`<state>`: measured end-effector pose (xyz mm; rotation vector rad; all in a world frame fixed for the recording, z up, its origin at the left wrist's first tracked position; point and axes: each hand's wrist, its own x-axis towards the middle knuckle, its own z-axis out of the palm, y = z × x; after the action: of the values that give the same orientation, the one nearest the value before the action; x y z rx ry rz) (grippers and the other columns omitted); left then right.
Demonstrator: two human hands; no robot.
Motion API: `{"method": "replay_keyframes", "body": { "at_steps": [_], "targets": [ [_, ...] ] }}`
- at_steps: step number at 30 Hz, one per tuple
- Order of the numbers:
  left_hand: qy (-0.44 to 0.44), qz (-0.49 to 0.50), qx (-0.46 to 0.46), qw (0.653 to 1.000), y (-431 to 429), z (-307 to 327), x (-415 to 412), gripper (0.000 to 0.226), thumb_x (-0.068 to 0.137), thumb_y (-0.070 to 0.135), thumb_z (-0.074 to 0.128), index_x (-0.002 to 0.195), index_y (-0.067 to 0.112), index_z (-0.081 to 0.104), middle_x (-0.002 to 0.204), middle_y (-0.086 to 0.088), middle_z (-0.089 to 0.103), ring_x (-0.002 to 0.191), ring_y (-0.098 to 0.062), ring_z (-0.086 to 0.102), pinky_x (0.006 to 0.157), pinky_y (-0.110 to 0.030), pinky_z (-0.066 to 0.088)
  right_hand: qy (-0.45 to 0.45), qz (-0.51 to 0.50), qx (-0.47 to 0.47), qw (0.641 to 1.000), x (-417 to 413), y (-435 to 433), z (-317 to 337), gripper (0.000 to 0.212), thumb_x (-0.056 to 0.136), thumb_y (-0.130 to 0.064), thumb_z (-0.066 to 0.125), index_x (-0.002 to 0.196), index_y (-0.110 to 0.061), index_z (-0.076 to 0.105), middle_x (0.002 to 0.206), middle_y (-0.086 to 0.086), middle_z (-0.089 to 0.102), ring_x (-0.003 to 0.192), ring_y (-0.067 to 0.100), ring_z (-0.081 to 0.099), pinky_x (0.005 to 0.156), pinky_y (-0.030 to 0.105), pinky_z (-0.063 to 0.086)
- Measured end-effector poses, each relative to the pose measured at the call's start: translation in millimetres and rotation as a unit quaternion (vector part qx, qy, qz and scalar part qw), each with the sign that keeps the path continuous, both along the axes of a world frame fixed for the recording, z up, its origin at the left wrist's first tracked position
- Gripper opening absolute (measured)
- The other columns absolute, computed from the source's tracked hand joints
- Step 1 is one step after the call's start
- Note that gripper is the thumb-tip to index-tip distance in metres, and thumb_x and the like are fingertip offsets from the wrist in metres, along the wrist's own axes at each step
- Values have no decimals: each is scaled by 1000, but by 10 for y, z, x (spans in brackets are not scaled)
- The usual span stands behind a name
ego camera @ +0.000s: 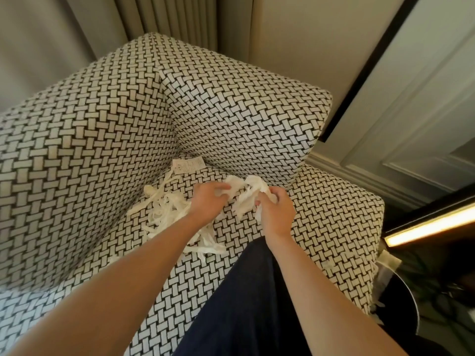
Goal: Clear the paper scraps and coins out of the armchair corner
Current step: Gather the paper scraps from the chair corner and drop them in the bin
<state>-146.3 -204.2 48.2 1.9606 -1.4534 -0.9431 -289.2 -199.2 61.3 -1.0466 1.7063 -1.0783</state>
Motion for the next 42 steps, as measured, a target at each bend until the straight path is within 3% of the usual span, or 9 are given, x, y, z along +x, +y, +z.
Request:
{"method": "replay_keyframes", "body": {
  "at_steps": [2, 3, 7, 10, 16, 20, 26, 33, 42],
  "targets": [
    [48, 22, -8, 999, -13, 152, -5, 29, 89, 11, 57, 116, 19, 65, 124, -7, 62, 52, -8, 55, 51, -15, 50, -11, -5, 0, 1000, -46, 33, 44, 8, 83, -10, 60, 85, -18, 59, 78, -4, 60, 72, 11, 55, 64, 23, 45],
    [68, 34, -5, 997, -26, 207, -1, 29, 89, 10, 58, 115, 19, 65, 126, -7, 61, 53, -7, 51, 47, -10, 45, -15, -10, 4, 1000, -61, 39, 56, 7, 83, -9, 60, 86, -16, 60, 78, -3, 60, 72, 11, 54, 63, 22, 45],
    [172, 69, 12, 983, -77, 452, -181, 28, 86, 4, 61, 112, 15, 67, 126, -4, 58, 100, -12, 54, 85, -17, 40, -54, -65, -2, 996, -324, 159, 194, 12, 82, -7, 58, 78, -18, 59, 78, -3, 59, 76, 13, 54, 67, 27, 45],
    [238, 90, 36, 966, -120, 573, -400, 27, 85, 2, 61, 107, 15, 68, 124, -7, 60, 110, -21, 55, 100, -31, 43, -63, -78, 1, 995, -636, 252, 270, 14, 84, -11, 58, 76, -23, 56, 85, 0, 61, 83, 17, 57, 74, 32, 46],
    [354, 51, 93, 929, -199, 705, -1142, 29, 86, -1, 57, 111, 11, 65, 116, -10, 64, 101, -22, 63, 89, -32, 53, -39, -105, 25, 993, -1484, 392, 307, 9, 88, -22, 59, 97, -24, 62, 107, 1, 64, 99, 20, 60, 92, 45, 48],
    [407, -4, 162, 899, -156, 706, -1780, 29, 86, -1, 57, 115, 6, 61, 115, -12, 65, 103, -26, 63, 98, -40, 49, -48, -154, 35, 986, -2061, 565, 289, 16, 90, -23, 57, 105, -21, 62, 105, 1, 63, 92, 15, 60, 80, 32, 50],
    [403, -96, 255, 874, 3, 454, -2705, 33, 90, 8, 58, 122, 8, 57, 124, -10, 58, 112, -25, 56, 102, -38, 44, -69, -249, 83, 962, -2803, 889, 145, 6, 90, -19, 57, 95, -19, 62, 95, 4, 61, 85, 16, 59, 71, 28, 49],
    [360, -168, 326, 858, 254, 163, -3415, 36, 95, 19, 52, 130, 11, 49, 121, -6, 57, 107, -19, 56, 89, -31, 44, -104, -311, 159, 931, -3352, 1233, -184, 7, 89, -16, 59, 94, -17, 63, 95, 8, 66, 95, 27, 64, 87, 46, 52],
    [289, -250, 322, 866, 396, 74, -3699, 33, 97, 21, 47, 128, 26, 54, 129, 2, 48, 112, -14, 43, 91, -31, 38, -226, -355, 198, 885, -3485, 1300, -516, 11, 84, -3, 60, 90, -12, 63, 110, 14, 60, 106, 31, 56, 95, 46, 48]
  ]
}}
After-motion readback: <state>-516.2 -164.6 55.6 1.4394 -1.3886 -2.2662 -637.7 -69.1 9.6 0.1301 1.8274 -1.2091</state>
